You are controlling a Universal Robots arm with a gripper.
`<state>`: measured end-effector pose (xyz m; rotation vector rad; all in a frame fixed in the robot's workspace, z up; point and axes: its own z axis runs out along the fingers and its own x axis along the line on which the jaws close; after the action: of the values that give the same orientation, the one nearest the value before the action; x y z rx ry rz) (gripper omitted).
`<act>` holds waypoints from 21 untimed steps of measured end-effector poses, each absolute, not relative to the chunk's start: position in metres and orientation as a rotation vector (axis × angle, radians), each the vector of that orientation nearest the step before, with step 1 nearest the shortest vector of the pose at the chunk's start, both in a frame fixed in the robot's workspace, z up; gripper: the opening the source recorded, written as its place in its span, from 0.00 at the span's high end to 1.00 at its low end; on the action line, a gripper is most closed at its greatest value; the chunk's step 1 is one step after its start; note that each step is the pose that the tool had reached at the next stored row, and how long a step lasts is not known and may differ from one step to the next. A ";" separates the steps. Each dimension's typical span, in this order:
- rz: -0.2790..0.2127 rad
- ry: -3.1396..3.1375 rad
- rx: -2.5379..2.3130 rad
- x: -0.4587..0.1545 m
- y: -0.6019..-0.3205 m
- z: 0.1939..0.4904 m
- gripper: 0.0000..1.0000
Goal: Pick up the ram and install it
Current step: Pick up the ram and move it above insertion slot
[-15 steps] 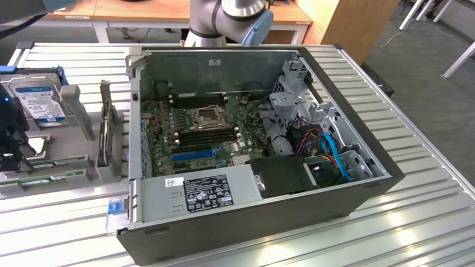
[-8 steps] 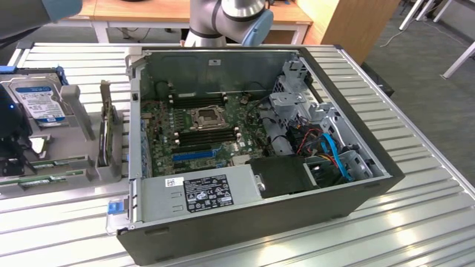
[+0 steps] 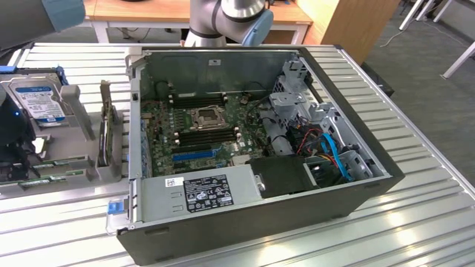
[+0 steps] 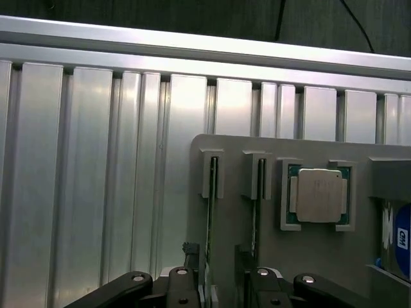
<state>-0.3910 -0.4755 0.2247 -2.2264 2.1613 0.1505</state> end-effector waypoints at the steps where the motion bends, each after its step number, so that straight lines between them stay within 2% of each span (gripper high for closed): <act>1: 0.150 2.161 -2.226 -0.391 -0.476 0.223 0.64; 21: 0.150 2.161 -2.226 -0.391 -0.475 0.204 0.64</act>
<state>-0.3908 -0.4755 0.2035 -2.2261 2.1612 0.1504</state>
